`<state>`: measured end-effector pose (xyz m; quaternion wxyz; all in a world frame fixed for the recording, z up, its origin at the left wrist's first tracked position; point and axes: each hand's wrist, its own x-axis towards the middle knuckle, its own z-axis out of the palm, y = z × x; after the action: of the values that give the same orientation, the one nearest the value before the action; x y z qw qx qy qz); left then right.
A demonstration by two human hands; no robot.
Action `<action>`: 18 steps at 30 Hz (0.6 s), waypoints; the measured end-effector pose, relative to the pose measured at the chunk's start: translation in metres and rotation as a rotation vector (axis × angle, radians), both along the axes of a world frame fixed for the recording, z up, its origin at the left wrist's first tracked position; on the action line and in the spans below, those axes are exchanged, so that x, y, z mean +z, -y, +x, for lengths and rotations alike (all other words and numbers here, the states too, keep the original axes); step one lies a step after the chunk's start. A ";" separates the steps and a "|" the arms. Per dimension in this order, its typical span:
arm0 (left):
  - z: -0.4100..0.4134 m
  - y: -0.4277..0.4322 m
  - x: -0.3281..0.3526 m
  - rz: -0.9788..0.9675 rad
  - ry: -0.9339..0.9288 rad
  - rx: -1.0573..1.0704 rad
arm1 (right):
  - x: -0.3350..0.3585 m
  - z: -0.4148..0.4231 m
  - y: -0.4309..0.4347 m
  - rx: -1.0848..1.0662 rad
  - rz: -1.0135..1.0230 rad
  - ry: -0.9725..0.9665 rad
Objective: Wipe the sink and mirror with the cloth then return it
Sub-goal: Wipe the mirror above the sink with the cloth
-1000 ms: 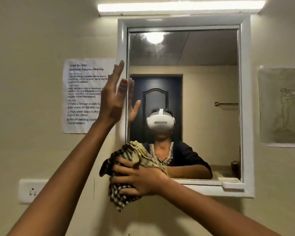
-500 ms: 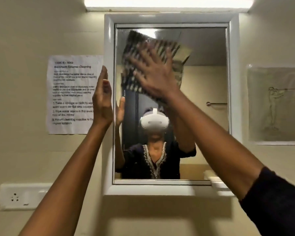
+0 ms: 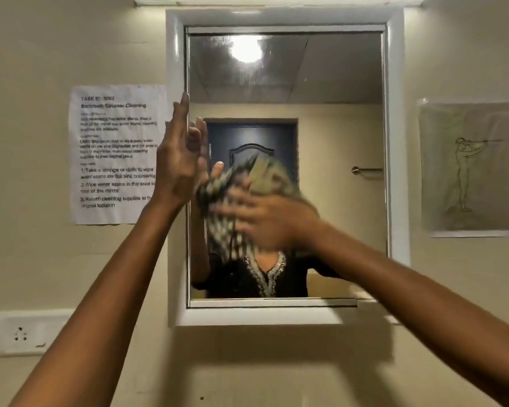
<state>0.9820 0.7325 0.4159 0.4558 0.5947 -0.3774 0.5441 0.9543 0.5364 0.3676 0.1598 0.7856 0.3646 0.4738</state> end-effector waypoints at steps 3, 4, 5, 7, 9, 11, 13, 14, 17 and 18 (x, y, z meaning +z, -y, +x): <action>0.035 0.004 -0.008 0.230 0.024 0.478 | 0.086 -0.014 0.040 -0.137 0.425 0.224; 0.041 0.009 -0.016 0.258 0.093 0.631 | 0.104 -0.018 0.050 -0.221 0.516 0.286; 0.038 0.014 -0.023 0.246 0.140 0.682 | 0.112 -0.018 0.054 -0.285 0.568 0.333; 0.021 0.021 -0.036 0.151 0.146 0.584 | 0.096 -0.016 0.045 -0.327 0.621 0.365; 0.015 0.023 -0.047 0.141 0.165 0.497 | 0.039 -0.015 0.028 -0.322 0.544 0.341; 0.010 0.022 -0.052 0.194 0.197 0.497 | -0.037 -0.016 0.020 -0.279 0.312 0.240; 0.012 0.020 -0.053 0.237 0.240 0.551 | -0.095 -0.020 0.031 -0.233 0.118 0.094; 0.014 0.018 -0.054 0.261 0.247 0.574 | -0.107 -0.019 0.040 -0.219 0.096 0.013; 0.017 0.018 -0.054 0.314 0.249 0.574 | -0.082 -0.023 0.067 -0.196 0.077 -0.020; 0.016 0.018 -0.055 0.318 0.256 0.551 | -0.061 -0.027 0.071 -0.197 0.139 -0.014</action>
<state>0.9980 0.7140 0.3612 0.1424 0.6648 -0.3367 0.6514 0.9275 0.4650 0.3064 0.1484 0.8301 0.2530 0.4743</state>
